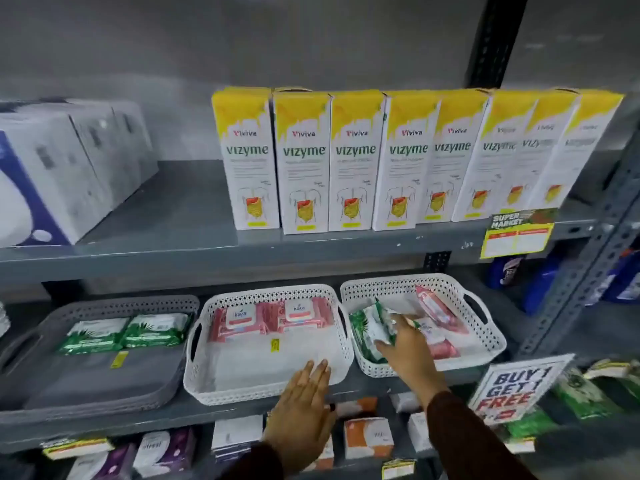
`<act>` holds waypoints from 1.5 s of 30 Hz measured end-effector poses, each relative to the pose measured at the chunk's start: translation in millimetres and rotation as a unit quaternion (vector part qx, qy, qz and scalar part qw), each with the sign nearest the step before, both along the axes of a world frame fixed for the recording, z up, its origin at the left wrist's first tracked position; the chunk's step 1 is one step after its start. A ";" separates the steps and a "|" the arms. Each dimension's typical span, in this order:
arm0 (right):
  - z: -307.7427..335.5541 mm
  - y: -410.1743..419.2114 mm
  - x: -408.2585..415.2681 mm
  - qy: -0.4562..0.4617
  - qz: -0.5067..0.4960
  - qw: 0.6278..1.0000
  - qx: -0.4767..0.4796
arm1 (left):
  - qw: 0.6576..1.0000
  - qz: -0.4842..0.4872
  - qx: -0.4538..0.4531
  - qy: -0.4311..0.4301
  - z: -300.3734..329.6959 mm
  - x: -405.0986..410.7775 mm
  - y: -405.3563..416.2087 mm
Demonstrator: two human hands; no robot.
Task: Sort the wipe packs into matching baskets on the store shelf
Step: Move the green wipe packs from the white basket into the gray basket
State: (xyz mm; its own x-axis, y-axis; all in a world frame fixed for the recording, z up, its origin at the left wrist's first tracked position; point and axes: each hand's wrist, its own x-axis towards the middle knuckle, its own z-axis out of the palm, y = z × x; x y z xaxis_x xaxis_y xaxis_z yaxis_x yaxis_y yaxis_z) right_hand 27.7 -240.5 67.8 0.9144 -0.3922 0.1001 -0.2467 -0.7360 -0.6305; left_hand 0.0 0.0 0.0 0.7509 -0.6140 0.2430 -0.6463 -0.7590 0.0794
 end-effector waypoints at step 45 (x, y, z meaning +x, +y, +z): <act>-24.8 434.7 95.7 -0.004 0.278 0.961 0.004 | 0.988 0.155 -0.002 -0.021 0.2 21.1 358.2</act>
